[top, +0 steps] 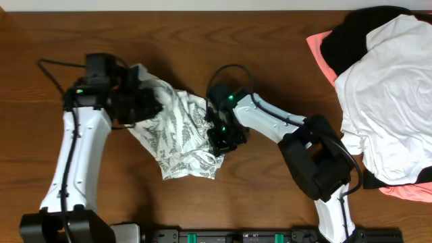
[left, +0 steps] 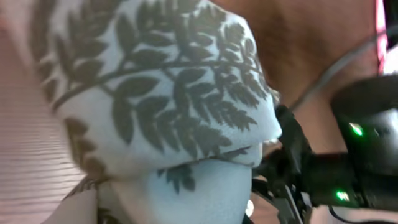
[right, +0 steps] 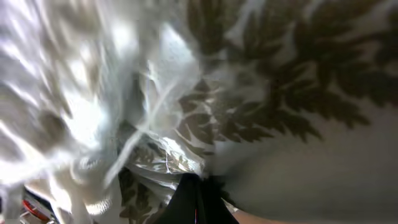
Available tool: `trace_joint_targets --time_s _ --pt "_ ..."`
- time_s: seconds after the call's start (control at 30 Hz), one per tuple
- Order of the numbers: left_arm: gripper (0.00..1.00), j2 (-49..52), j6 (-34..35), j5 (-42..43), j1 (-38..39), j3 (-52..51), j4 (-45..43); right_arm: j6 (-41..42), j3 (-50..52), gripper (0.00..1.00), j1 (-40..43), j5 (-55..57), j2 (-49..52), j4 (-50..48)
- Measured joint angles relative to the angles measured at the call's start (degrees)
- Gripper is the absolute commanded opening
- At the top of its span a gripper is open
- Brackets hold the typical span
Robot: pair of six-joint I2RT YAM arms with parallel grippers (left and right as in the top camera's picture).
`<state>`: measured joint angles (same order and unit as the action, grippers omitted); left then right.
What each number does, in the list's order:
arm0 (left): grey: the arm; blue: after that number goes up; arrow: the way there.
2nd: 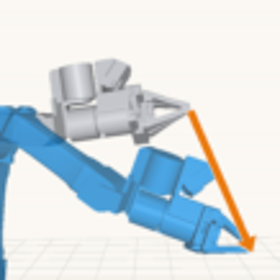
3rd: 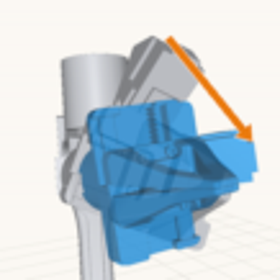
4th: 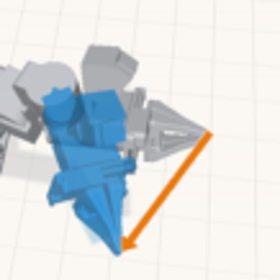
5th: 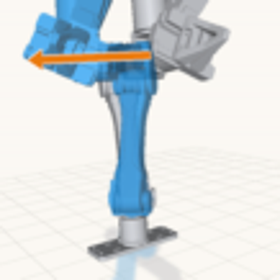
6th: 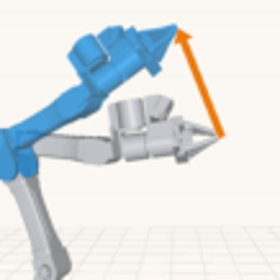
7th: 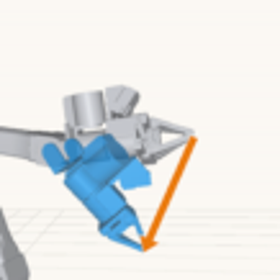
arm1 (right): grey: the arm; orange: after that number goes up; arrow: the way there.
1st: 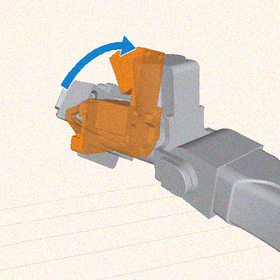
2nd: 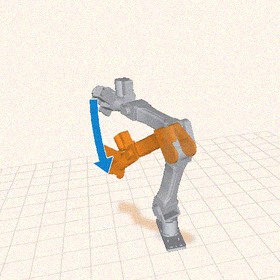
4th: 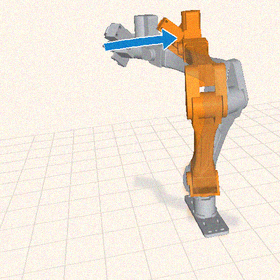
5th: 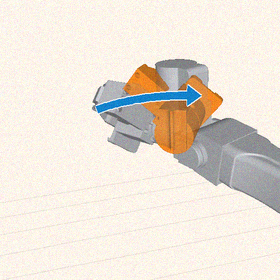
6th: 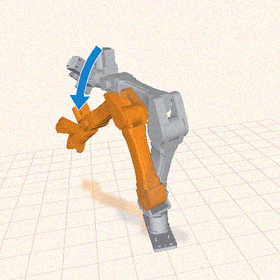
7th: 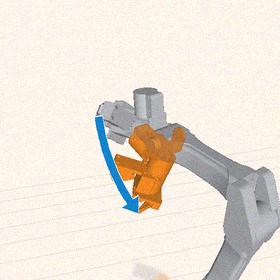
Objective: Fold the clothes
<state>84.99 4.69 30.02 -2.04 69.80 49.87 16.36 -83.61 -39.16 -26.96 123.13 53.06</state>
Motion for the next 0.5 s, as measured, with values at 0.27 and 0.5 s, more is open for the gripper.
trace_joint_targets --time_s 0.27,0.5 --pt "0.06 0.00 0.02 -1.31 7.02 0.00 3.34 -0.02 0.33 0.02 1.73 -1.77 0.17 -0.13" --pt "0.06 0.00 0.04 -4.92 13.03 0.00 5.90 -0.02 0.48 0.02 4.50 -2.25 0.20 -0.48"
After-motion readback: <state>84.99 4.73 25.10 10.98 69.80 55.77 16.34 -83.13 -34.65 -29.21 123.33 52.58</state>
